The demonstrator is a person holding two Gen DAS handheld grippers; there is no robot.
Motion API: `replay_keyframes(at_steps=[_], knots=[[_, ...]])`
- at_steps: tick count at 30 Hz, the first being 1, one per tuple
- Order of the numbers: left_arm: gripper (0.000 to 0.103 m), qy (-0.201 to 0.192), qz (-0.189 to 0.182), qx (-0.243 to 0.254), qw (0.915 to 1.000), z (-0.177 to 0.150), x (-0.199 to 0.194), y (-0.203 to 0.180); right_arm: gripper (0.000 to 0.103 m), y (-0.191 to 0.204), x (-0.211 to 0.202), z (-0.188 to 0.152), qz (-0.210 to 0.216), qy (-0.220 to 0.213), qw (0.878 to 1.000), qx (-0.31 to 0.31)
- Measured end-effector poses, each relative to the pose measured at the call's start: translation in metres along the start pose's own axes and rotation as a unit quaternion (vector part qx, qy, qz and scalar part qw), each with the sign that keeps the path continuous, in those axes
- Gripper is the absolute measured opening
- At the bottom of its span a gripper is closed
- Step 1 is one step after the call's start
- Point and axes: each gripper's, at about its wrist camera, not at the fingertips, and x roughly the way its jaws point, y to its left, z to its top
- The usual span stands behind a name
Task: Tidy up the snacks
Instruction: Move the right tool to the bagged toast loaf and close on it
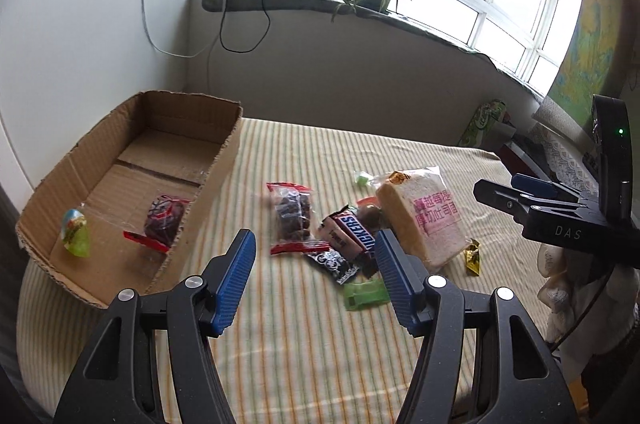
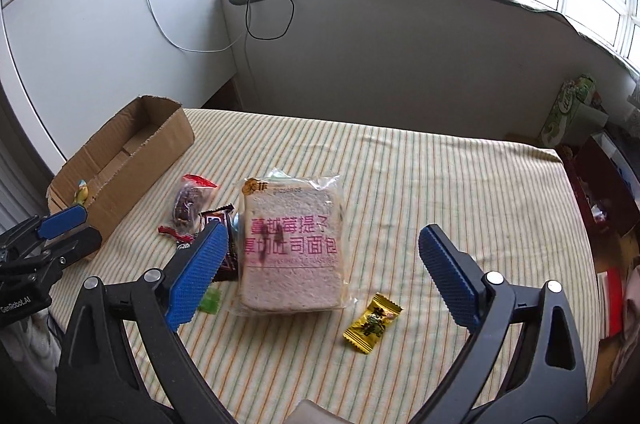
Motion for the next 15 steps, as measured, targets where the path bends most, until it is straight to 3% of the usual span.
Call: replay_keyframes(at_steps=[15], knots=[[0.062,0.049,-0.056,0.017,0.9971,-0.007,0.053,-0.056,0.098,-0.015,0.038,-0.012,0.051,0.046,0.998,-0.002]])
